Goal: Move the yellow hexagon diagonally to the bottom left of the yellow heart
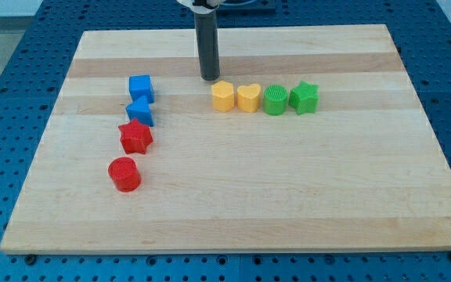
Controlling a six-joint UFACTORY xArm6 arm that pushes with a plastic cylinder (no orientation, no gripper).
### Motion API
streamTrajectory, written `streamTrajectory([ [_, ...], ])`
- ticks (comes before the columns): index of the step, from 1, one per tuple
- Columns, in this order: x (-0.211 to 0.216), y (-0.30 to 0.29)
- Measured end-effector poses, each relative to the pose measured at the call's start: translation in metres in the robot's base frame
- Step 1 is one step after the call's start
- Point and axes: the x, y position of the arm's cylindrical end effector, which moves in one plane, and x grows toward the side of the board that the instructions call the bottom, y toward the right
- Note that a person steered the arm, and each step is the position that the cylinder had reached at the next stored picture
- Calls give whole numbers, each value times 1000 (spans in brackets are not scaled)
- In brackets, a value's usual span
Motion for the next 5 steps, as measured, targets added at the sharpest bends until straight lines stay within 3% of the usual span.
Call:
streamTrajectory([
  [2,16,11],
  [4,75,-6],
  [5,80,-6],
])
